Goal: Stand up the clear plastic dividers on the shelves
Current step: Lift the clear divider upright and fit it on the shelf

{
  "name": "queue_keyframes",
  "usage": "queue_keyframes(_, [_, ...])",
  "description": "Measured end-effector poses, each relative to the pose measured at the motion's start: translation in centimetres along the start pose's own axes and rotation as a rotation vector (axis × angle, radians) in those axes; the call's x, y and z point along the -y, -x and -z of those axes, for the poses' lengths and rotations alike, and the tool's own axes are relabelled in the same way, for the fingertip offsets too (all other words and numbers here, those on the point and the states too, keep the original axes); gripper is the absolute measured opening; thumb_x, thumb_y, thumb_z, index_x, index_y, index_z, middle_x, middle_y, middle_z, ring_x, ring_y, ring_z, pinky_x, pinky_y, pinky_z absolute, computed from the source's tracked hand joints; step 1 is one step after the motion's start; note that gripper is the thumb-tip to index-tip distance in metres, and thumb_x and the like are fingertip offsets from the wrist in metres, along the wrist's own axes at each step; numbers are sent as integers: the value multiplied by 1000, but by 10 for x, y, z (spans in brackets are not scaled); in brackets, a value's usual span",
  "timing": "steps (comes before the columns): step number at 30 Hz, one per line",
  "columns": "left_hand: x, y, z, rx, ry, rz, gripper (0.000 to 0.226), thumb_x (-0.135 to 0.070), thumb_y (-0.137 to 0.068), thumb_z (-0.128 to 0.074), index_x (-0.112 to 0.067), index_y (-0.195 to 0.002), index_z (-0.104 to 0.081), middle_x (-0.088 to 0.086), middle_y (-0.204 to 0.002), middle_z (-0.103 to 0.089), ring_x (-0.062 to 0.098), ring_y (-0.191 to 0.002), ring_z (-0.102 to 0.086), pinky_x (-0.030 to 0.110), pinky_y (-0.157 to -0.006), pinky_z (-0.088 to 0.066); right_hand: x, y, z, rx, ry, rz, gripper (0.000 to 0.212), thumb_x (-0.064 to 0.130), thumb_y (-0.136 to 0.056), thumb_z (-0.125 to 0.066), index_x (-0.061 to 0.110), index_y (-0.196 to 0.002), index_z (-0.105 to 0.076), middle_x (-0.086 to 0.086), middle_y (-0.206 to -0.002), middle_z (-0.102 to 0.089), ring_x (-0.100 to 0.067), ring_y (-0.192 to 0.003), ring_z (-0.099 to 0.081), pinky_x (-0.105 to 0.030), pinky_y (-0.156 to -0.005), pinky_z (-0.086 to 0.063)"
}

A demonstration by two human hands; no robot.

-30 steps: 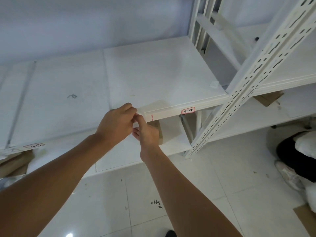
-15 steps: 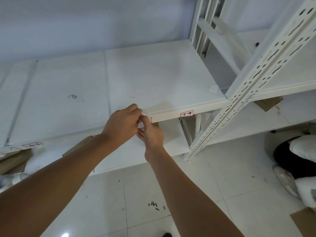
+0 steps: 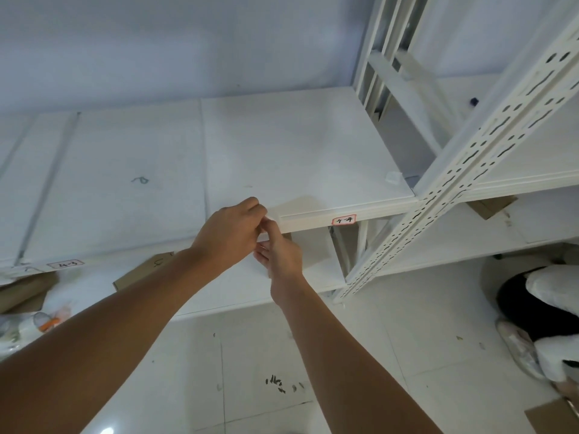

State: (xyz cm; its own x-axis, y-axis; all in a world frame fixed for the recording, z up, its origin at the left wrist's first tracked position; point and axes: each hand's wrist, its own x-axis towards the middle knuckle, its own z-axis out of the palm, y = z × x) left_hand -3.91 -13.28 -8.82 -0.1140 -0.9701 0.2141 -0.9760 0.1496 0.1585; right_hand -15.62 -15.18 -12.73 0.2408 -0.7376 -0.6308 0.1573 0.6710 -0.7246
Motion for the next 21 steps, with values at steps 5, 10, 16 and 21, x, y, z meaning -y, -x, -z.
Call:
queue_keyframes(5, [-11,16,11,13,170,260,18,-10,-93,-64,-8,-111,-68,6,-107,-65,31,-83,-70,42,-74,-58,-3,19,12,5,307,2,61,72,-82,-60,17,-105,-71,-5,-95,-76,-16,-79,-72,-32,-74,-58])
queue_keyframes(10, [1,77,34,-26,356,669,12,-14,-93,-62,-13,-91,-74,2,-90,-75,19,-77,-69,31,-69,-53,-11,60,-11,2,1393,735,28,44,-94,-55,17,-95,-61,4,-86,-64,-20,-80,-65,-32,-70,-51])
queue_keyframes(16, [49,138,68,-193,1143,1339,16,-5,-93,-64,-3,-79,-69,16,-74,-65,20,-55,-56,28,-56,-50,4,52,-103,69,2054,1256,45,12,-83,-68,3,-126,-56,-15,-114,-60,-29,-97,-59,-37,-80,-51])
queue_keyframes(21, [85,143,72,-318,1582,1455,33,-26,-92,-75,5,-100,-66,18,-86,-69,30,-67,-63,41,-71,-58,14,60,-125,148,2348,1160,23,-8,-83,-63,3,-103,-64,-13,-96,-66,-28,-89,-64,-35,-73,-53])
